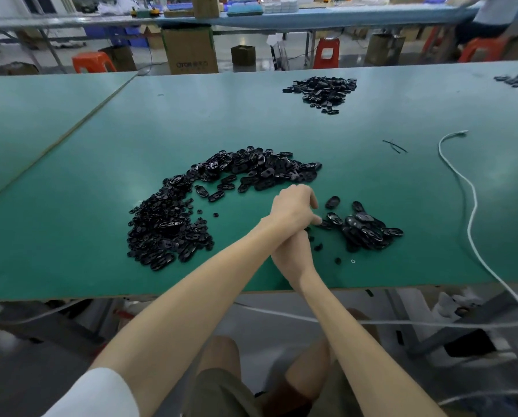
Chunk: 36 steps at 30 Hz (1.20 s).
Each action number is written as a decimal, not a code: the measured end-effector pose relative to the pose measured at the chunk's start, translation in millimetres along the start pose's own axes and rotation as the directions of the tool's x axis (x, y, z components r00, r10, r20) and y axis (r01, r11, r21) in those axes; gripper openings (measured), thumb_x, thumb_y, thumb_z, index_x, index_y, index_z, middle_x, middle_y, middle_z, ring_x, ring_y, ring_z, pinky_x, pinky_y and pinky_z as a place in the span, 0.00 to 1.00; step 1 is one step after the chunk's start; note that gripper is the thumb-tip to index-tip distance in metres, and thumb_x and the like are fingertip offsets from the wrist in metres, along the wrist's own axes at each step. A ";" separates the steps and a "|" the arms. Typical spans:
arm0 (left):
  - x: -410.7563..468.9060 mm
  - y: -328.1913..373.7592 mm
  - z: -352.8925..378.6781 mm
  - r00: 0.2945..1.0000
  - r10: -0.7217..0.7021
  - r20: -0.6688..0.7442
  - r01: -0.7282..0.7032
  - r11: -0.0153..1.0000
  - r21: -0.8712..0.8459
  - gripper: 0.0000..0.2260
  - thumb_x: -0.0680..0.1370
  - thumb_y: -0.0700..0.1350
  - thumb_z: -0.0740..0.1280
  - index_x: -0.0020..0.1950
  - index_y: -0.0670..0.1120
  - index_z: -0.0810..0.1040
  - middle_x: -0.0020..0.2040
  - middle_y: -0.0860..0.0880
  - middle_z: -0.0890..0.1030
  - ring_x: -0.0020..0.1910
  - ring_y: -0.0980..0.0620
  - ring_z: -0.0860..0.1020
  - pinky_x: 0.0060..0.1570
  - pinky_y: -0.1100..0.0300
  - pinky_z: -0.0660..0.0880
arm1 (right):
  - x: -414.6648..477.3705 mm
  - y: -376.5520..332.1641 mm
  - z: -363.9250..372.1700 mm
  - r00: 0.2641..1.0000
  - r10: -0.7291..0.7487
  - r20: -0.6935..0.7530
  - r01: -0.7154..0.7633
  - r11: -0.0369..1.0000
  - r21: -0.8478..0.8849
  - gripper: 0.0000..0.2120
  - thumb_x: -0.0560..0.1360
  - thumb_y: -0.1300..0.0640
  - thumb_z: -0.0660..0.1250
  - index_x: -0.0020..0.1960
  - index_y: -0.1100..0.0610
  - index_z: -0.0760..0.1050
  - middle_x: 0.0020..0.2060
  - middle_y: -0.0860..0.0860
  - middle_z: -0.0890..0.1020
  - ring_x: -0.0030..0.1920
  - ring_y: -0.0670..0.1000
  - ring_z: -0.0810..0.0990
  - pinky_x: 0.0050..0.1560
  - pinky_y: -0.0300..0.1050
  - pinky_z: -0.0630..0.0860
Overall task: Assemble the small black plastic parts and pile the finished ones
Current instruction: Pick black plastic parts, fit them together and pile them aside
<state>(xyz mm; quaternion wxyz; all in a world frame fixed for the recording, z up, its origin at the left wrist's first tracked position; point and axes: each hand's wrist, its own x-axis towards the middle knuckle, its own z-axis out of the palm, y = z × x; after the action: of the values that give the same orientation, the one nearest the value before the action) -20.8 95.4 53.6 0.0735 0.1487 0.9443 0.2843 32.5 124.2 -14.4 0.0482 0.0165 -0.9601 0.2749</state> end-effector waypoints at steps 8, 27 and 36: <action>3.2 5.6 6.7 0.995 0.069 0.067 -0.084 0.963 0.258 0.10 0.76 0.46 0.76 0.56 0.49 0.83 0.61 0.45 0.79 0.63 0.43 0.74 0.65 0.50 0.65 | -15.3 2.6 -4.7 0.993 0.098 -0.071 -0.070 0.943 0.325 0.10 0.81 0.70 0.63 0.54 0.57 0.68 0.65 0.70 0.77 0.41 0.36 0.67 0.43 0.23 0.68; -11.9 -41.2 -9.0 0.957 -0.125 -0.263 -0.044 0.831 -0.555 0.11 0.83 0.43 0.65 0.47 0.38 0.82 0.36 0.51 0.78 0.30 0.63 0.71 0.33 0.69 0.67 | -5.8 7.8 -20.3 0.995 0.059 0.086 -0.102 0.727 0.680 0.07 0.78 0.69 0.66 0.48 0.60 0.80 0.35 0.52 0.84 0.33 0.49 0.80 0.39 0.44 0.77; -38.7 -90.8 -7.9 0.964 -0.148 -0.220 -0.013 0.804 -0.595 0.06 0.83 0.45 0.67 0.50 0.45 0.82 0.45 0.49 0.85 0.38 0.64 0.78 0.44 0.69 0.72 | -0.3 18.3 -21.3 0.996 0.082 0.042 -0.085 0.638 0.766 0.09 0.82 0.67 0.64 0.55 0.58 0.80 0.35 0.54 0.85 0.34 0.51 0.84 0.38 0.43 0.81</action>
<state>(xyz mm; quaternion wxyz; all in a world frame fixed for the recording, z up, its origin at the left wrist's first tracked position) -7.7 6.7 11.6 0.0041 0.0466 0.8148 0.5779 33.5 151.0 -6.1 0.0226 -0.0087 -0.7533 0.6572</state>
